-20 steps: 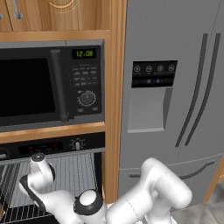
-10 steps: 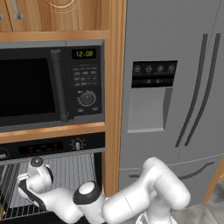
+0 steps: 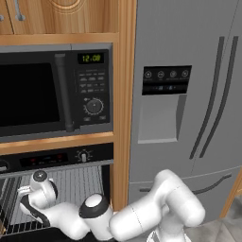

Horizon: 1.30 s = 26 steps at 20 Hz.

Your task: Take the fish from the oven and place it on the plate on the counter.

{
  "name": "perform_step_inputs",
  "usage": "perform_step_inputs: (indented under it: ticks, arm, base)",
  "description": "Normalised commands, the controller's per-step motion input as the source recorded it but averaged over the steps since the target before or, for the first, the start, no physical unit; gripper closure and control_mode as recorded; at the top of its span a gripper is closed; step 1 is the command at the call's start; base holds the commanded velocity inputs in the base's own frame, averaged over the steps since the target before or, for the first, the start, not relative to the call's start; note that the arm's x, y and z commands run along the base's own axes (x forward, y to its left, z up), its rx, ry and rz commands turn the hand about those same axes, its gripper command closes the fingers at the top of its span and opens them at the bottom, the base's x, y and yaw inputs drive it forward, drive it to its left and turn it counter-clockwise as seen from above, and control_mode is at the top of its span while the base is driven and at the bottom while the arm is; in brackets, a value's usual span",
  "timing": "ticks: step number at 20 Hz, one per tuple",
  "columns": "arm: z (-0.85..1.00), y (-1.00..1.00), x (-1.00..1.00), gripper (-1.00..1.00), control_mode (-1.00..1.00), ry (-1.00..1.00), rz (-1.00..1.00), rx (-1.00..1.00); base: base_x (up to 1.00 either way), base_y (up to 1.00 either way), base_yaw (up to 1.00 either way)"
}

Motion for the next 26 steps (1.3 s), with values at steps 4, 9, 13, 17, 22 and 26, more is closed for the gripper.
perform_step_inputs:
  ticks: [4,9,13,17,22,26]
  arm:
    - [-0.81,0.03,-0.12,1.00,-1.00,0.02,0.00,-0.16]
    - [-0.52,-0.01,-0.02,1.00,-1.00,0.01,0.00,-0.08]
    - [-0.10,0.00,-0.54,1.00,-1.00,0.01,0.01,-0.01]
    - [0.22,-0.01,-0.96,1.00,-1.00,0.00,0.00,0.00]
    - [0.42,-0.20,-1.00,1.00,-1.00,0.00,0.00,0.00]
    - [0.72,-0.56,-1.00,1.00,-1.00,0.00,0.01,0.03]
  base:
    - [0.00,0.00,0.00]
    - [0.00,0.00,0.00]
    - [0.00,0.00,0.00]
    - [0.00,0.00,0.00]
    - [0.00,0.00,0.00]
    - [0.00,0.00,0.00]
